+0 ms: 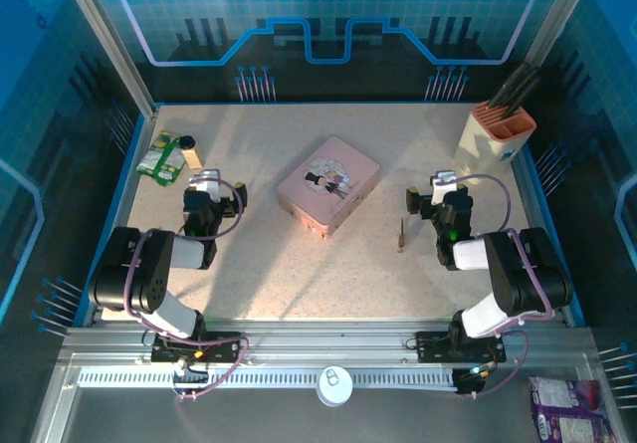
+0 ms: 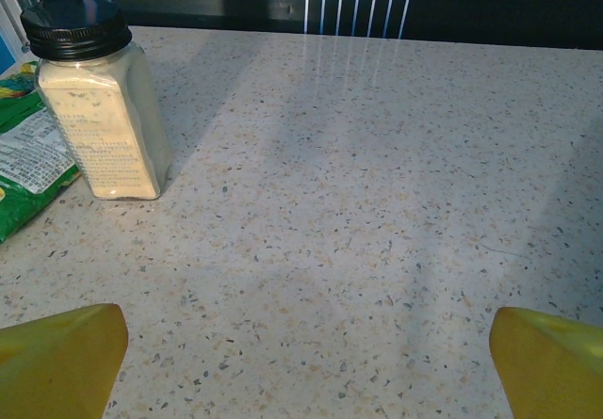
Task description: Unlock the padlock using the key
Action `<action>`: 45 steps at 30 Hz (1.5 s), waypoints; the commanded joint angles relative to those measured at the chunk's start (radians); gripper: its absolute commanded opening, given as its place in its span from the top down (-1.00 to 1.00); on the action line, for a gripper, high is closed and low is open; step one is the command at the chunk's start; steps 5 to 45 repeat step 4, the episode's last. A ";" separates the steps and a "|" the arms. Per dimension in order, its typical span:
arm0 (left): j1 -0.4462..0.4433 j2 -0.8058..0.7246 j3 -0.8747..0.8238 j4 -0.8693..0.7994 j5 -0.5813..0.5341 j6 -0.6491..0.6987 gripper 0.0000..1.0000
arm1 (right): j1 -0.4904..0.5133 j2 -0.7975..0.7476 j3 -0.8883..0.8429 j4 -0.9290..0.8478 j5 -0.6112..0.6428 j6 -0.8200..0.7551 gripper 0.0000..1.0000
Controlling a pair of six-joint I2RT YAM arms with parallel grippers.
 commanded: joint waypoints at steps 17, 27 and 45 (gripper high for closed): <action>0.006 -0.006 0.006 -0.006 -0.009 -0.022 -0.98 | 0.014 0.006 0.017 0.028 0.044 -0.009 -0.99; 0.006 -0.006 0.006 -0.006 -0.009 -0.022 -0.98 | 0.014 0.006 0.017 0.028 0.044 -0.009 -0.99; 0.006 -0.006 0.006 -0.006 -0.009 -0.022 -0.98 | 0.014 0.006 0.017 0.028 0.044 -0.009 -0.99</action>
